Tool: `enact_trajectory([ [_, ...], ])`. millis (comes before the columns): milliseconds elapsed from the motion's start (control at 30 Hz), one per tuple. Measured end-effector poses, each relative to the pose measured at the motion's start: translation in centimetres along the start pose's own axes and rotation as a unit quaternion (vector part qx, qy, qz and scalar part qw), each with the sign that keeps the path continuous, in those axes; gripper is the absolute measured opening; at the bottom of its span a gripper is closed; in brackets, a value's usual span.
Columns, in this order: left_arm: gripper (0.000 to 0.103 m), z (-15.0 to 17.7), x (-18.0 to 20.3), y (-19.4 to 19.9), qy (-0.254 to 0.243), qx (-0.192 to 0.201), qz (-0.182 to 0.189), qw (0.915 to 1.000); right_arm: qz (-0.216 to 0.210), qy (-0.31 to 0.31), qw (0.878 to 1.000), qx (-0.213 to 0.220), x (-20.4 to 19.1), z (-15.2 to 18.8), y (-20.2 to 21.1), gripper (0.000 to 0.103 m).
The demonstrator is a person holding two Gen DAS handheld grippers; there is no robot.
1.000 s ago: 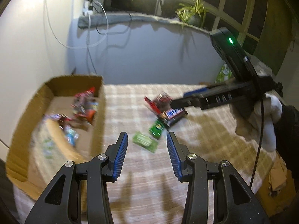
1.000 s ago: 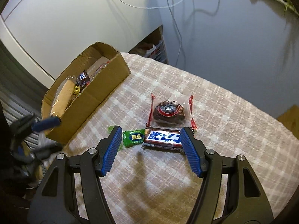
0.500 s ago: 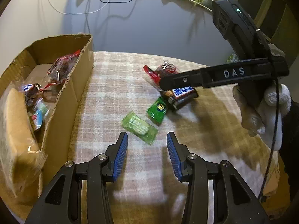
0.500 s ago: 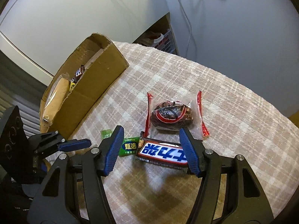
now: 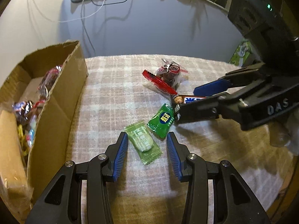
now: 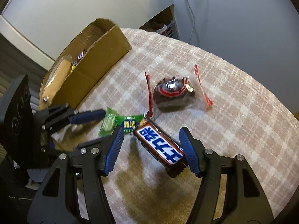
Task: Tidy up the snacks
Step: 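Grasp the light green candy with the left gripper while the right grasps the Snickers bar, then carry the light green candy and Snickers bar over the cardboard box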
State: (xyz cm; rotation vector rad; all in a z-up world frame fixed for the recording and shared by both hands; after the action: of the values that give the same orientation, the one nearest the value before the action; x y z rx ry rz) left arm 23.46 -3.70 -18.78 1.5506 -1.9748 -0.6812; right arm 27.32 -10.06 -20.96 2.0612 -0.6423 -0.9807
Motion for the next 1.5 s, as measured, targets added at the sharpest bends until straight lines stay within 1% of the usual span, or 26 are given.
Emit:
enact_trajectory([
  [33,0.042,0.0,0.1,0.1,-0.009,0.001,-0.004,1.0000,0.002,0.004,1.000,0.000,-0.1,0.1,0.0,0.065],
  [100,0.033,0.1,0.3,0.1,-0.031,0.005,-0.019,0.9993,0.011,0.018,1.000,0.000,-0.3,0.5,0.1,0.065],
  [167,0.029,0.2,0.2,0.2,-0.036,0.006,-0.023,0.9991,0.017,0.031,0.999,-0.002,-0.6,0.9,-0.2,0.065],
  [200,0.025,0.2,0.1,0.2,-0.039,0.007,-0.026,0.9989,0.020,0.036,0.999,-0.002,-0.8,1.0,-0.3,0.065],
  [233,0.023,0.2,0.0,0.2,-0.043,0.008,-0.029,0.9986,0.026,0.043,0.999,-0.003,-0.9,1.1,-0.4,0.065],
  [333,0.022,0.0,-0.5,-0.3,-0.049,0.010,-0.028,0.9983,0.044,0.067,0.997,-0.004,-1.4,1.4,-0.8,0.065],
  [400,0.022,0.0,-0.4,-0.5,-0.050,0.009,-0.029,0.9983,0.060,0.085,0.995,-0.005,-1.6,1.5,-1.0,0.058],
  [467,0.022,-0.1,-0.4,-0.5,-0.052,0.008,-0.029,0.9982,0.081,0.099,0.992,-0.004,-1.5,1.5,-1.0,0.046],
  [533,0.021,-0.1,-0.4,-0.2,-0.054,0.009,-0.030,0.9980,0.088,0.105,0.991,-0.004,-1.4,1.5,-0.9,0.040],
  [567,0.021,-0.1,-0.4,-0.3,-0.054,0.009,-0.030,0.9981,0.092,0.106,0.990,-0.002,-1.3,1.6,-0.8,0.036],
  [667,0.021,0.0,-0.6,-0.1,-0.039,0.012,-0.029,0.9988,0.100,0.102,0.990,0.004,-0.9,2.0,-0.2,0.030],
  [800,0.021,0.4,-0.6,0.6,-0.028,0.013,-0.026,0.9992,0.100,0.093,0.991,0.011,-0.6,2.5,0.6,0.030],
  [933,0.021,0.5,-0.5,1.6,-0.022,0.020,-0.020,0.9994,0.090,0.080,0.993,0.018,-1.0,3.0,1.2,0.030],
  [1133,0.020,-0.1,-0.3,3.2,-0.012,0.036,-0.012,0.9992,0.088,0.080,0.992,0.034,-2.1,3.4,2.6,0.030],
  [1300,0.021,-1.2,-0.7,5.1,-0.005,0.058,-0.008,0.9983,0.089,0.085,0.991,0.050,-3.1,2.9,4.0,0.030],
  [1500,0.020,-2.5,-2.2,7.2,-0.003,0.083,-0.018,0.9964,0.088,0.092,0.989,0.075,-4.8,1.4,5.7,0.030],
])
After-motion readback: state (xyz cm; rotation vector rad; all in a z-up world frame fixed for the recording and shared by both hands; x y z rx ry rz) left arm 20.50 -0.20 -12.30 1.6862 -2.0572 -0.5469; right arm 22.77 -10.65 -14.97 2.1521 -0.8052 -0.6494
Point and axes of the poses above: each gripper's, at about its wrist camera, not at the fingertips, and y roughly against the way its jaws point, x to its right, z to its underside, the point moved 8 cm from there along -y, roughly the way its jaws point, and after that the axes turned 13 degrees about x, right-handed, at the moved point
